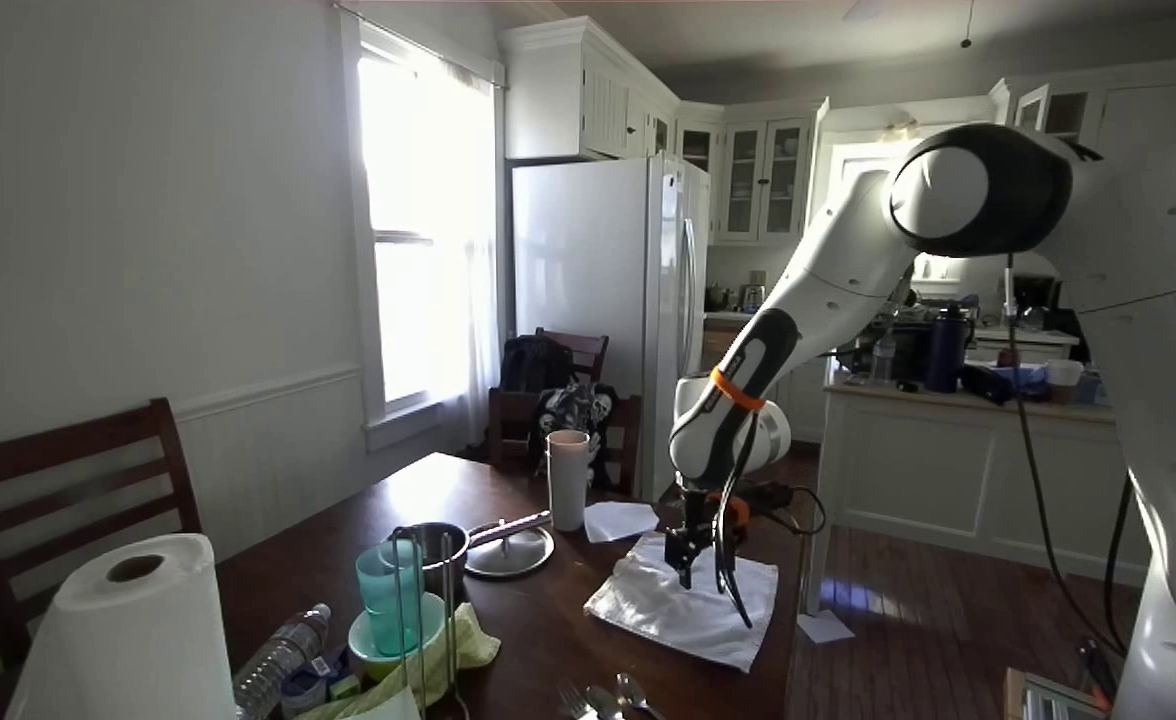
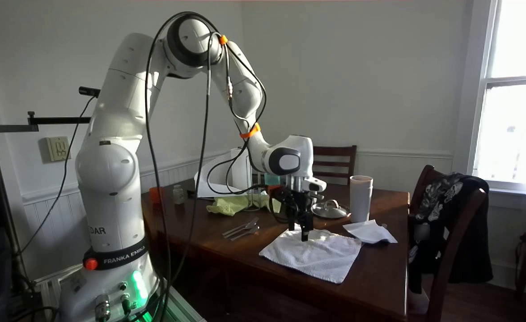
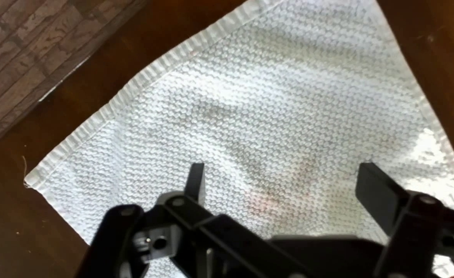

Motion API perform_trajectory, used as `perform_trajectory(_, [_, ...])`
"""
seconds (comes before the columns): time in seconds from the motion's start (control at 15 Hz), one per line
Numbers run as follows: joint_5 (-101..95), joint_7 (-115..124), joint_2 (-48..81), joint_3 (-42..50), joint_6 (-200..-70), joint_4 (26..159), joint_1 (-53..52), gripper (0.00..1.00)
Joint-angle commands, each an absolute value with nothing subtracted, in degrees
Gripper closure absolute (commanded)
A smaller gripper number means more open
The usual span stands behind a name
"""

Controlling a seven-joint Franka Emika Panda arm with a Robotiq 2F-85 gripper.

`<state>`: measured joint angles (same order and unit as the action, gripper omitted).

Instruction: Pick up the white cloth and place it back folded onto the table

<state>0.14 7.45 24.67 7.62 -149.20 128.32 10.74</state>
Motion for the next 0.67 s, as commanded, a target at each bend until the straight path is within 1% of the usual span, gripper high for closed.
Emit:
perform_trajectory(0.0, [5.14, 5.48, 30.6, 6.65, -149.22, 121.85, 12.46, 0.0])
perform_trajectory(0.33, [7.05, 5.84, 35.83, 6.81, -149.83, 116.09, 12.92, 0.0])
perform_trajectory(0.6, [9.15, 3.35, 38.91, 4.95, -149.37, 112.73, 15.0, 0.0])
